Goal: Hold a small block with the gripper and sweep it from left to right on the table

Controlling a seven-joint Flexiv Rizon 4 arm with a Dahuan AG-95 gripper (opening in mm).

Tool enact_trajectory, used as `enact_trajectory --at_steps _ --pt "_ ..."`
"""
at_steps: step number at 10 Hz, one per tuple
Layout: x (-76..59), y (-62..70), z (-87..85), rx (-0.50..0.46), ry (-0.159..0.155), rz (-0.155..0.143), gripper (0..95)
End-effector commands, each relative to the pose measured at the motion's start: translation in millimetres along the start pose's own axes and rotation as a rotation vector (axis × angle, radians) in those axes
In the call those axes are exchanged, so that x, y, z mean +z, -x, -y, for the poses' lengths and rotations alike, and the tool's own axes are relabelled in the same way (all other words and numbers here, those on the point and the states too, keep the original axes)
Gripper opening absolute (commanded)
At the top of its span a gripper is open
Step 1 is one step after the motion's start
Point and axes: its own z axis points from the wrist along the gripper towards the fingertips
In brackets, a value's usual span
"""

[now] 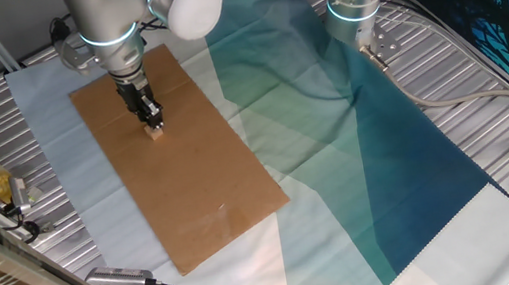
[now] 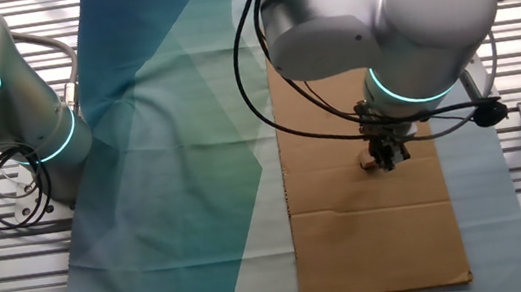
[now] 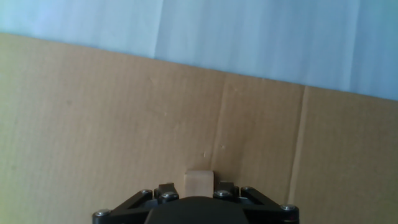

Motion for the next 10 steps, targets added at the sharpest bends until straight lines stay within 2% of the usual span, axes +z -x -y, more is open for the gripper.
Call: enact_trajectory --at_steps 1,7,10 --pt "-0.2 0.2 0.1 0.004 -0.003 -0.009 38.0" --pt "0.8 0.5 0.4 0.005 -0.003 -0.013 38.0" --pt "8.2 2.2 2.4 0.006 -0.001 -0.016 38.0"
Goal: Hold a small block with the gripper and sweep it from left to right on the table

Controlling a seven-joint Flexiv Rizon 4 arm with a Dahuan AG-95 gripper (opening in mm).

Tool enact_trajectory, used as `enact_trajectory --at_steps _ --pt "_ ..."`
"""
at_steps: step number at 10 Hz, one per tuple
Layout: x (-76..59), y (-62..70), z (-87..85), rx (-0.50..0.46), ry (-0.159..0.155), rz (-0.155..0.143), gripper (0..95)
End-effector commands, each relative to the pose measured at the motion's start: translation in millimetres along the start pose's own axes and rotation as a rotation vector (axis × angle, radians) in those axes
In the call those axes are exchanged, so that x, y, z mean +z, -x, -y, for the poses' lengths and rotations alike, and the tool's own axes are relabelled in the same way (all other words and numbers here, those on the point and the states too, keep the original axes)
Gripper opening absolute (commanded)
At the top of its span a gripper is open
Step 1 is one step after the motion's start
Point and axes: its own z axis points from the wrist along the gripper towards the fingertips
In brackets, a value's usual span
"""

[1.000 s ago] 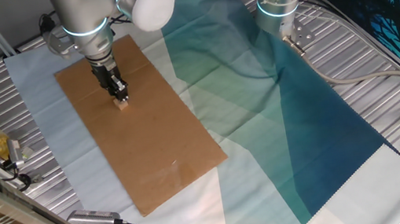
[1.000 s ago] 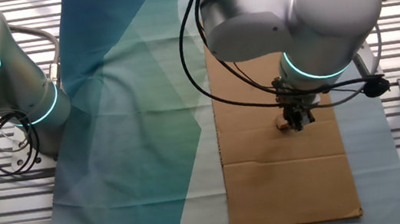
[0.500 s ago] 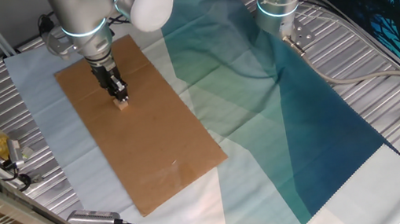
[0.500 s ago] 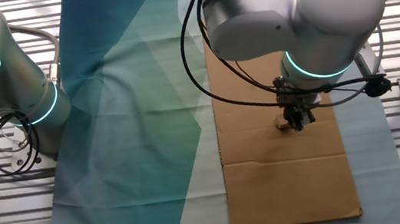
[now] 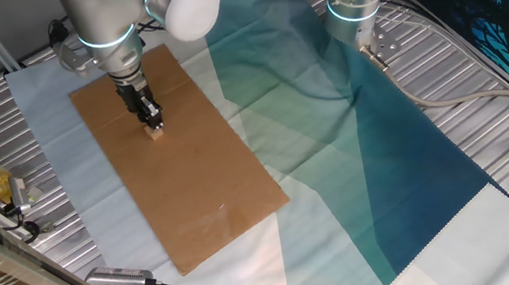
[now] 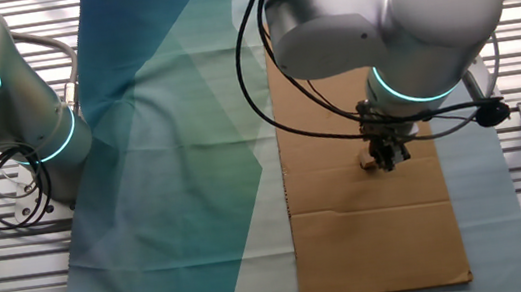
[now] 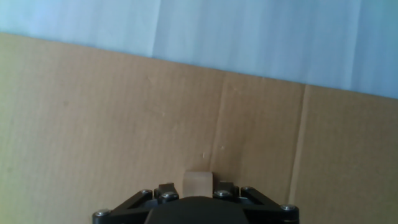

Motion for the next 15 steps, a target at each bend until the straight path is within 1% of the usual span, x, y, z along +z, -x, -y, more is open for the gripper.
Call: enact_trajectory --at_steps 1,3,5,6,8,11,12,14,15 --pt "3.8 1.3 1.3 -0.001 0.0 0.001 38.0" --pt "8.0 2.1 2.2 0.0 0.001 0.002 38.0" --pt "8.9 2.2 2.4 0.005 0.0 0.002 38.0" --pt "9.6 2.4 2.6 0.006 -0.001 0.002 19.0" --pt "12.3 2.9 3.1 0.004 -0.001 0.003 19.0" --pt "12.5 3.0 3.2 0.006 -0.003 0.002 19.0" --pt "12.5 3.1 3.2 0.007 -0.007 0.001 0.0" --pt "12.3 3.0 3.1 0.005 -0.005 0.0 0.0" --pt "11.2 2.8 2.9 0.008 0.005 0.002 0.0"
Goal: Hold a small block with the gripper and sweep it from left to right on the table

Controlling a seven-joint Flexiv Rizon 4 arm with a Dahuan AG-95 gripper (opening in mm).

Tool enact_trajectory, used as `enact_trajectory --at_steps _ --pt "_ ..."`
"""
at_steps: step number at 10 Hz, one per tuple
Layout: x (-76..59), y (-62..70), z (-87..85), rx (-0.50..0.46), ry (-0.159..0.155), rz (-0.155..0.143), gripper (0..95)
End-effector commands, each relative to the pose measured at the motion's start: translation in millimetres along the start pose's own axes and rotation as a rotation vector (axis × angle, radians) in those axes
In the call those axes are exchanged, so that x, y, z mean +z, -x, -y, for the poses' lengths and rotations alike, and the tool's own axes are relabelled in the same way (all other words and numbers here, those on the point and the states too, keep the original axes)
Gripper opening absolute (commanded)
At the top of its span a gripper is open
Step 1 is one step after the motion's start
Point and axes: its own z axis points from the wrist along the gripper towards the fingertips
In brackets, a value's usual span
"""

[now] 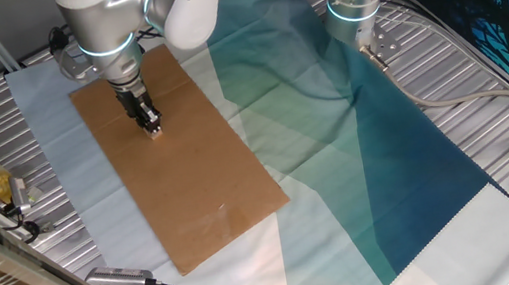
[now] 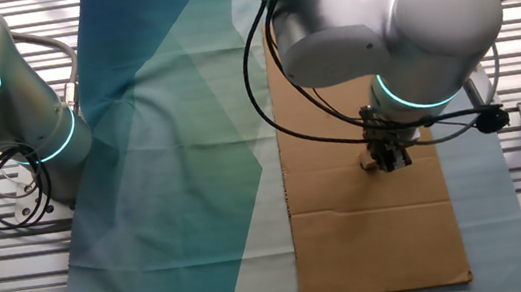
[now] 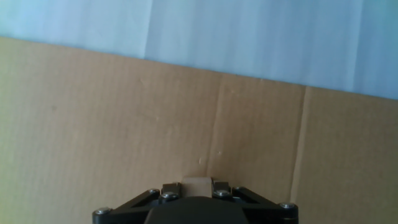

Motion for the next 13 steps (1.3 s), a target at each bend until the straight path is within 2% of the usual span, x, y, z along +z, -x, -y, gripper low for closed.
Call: enact_trajectory --at_steps 1,7,9,10,13 --pt "-2.4 -0.2 -0.8 0.005 0.012 0.0 0.0" --pt "-4.9 1.4 -2.6 0.003 0.006 0.005 0.0" --pt "-8.5 4.5 -8.2 0.01 0.001 -0.002 0.0" --pt "-7.8 9.0 -19.1 0.028 -0.001 -0.004 0.0" --pt "-4.7 7.3 -40.2 0.042 -0.004 -0.002 0.0"
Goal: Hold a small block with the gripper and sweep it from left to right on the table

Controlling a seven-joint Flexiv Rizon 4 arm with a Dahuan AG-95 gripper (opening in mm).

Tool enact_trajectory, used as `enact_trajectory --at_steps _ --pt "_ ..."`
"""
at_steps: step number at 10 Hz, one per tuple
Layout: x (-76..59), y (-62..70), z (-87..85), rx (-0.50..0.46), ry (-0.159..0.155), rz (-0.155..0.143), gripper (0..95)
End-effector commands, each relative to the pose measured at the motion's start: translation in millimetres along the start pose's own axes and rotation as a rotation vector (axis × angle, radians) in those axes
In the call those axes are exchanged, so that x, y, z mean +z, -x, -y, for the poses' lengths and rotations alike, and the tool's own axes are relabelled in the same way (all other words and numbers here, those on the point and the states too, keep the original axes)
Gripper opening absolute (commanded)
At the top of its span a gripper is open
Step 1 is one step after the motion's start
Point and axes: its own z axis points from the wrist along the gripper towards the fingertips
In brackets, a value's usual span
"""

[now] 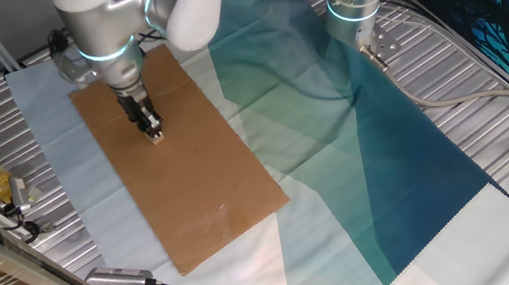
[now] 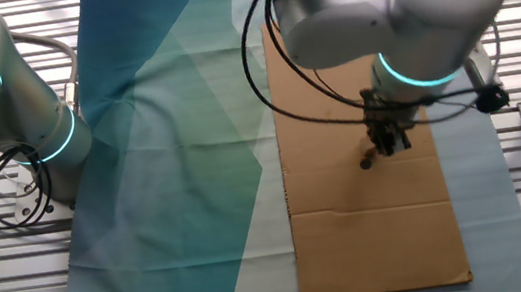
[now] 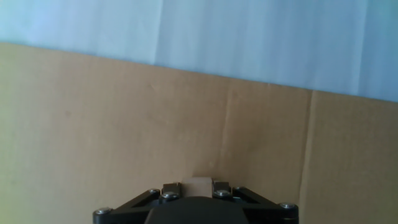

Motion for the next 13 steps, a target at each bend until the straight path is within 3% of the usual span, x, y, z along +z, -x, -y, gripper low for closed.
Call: enact_trajectory --at_steps 1,3,10,13 --pt "-6.7 -4.0 -10.6 0.006 0.001 -0.004 0.0" --pt "-13.2 -5.5 -22.9 0.021 0.001 -0.011 0.0" --pt "-28.5 -8.8 -89.3 0.107 0.012 -0.002 0.0" --pt "-23.5 -2.5 -121.8 0.16 0.013 0.01 0.0"
